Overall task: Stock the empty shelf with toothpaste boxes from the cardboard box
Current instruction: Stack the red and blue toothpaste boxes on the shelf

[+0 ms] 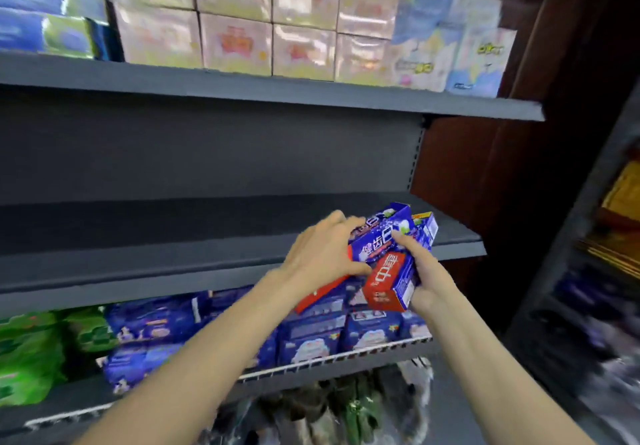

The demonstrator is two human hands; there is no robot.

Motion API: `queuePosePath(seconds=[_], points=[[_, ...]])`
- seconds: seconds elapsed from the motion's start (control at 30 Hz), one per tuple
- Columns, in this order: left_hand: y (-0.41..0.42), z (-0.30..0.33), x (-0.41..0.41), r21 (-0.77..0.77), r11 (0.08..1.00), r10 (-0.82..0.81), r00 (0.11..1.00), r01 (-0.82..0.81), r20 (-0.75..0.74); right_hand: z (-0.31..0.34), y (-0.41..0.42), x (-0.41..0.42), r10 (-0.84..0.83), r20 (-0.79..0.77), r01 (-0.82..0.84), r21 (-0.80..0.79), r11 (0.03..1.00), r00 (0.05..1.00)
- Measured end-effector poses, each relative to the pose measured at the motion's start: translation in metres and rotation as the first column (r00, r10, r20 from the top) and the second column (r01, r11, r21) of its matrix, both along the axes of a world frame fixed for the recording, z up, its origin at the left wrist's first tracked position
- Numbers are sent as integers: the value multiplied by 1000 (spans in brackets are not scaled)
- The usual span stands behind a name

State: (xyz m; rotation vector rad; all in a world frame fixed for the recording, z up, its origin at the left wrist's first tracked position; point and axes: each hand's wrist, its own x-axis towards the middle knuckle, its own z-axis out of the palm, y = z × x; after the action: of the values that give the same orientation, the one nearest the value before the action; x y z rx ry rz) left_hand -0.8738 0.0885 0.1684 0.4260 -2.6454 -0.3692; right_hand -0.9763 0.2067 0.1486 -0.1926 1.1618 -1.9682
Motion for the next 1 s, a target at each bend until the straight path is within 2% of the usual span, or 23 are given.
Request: queuePosePath(seconds=[0.13, 0.23, 0.4, 0.53, 0.7, 0.8, 0.93, 1.0], points=[[-18, 13, -79, 69, 985, -164, 981, 157, 103, 4, -8, -75, -38, -7, 38, -58, 998, 999], [-27, 21, -125, 149, 972, -209, 958, 182, 194, 7, -17, -126, -107, -35, 106, -27, 994, 994], [-54, 19, -183, 127, 992, -26, 985, 4, 169, 10, -15, -198, -132, -141, 143, 73, 987, 981], [-74, 14, -229, 78, 988, 114, 969, -134, 219, 8, -14, -242, -76, -108, 87, 97, 991, 991], [-96, -3, -295, -43, 979, 204, 961, -199, 188, 6, -23, -290, 54, -67, -49, 64, 997, 996], [-109, -12, -334, -14, 965, 259, 955, -260, 141, 2, -27, -317, 121, -76, -116, 74, 991, 990], [-122, -20, -366, -149, 942, 325, 926, -299, 193, 0, -26, -343, 157, -88, -149, 83, 985, 984], [-126, -26, -373, -146, 937, 343, 915, -318, 210, 0, -25, -354, 181, -89, -173, 96, 980, 979]])
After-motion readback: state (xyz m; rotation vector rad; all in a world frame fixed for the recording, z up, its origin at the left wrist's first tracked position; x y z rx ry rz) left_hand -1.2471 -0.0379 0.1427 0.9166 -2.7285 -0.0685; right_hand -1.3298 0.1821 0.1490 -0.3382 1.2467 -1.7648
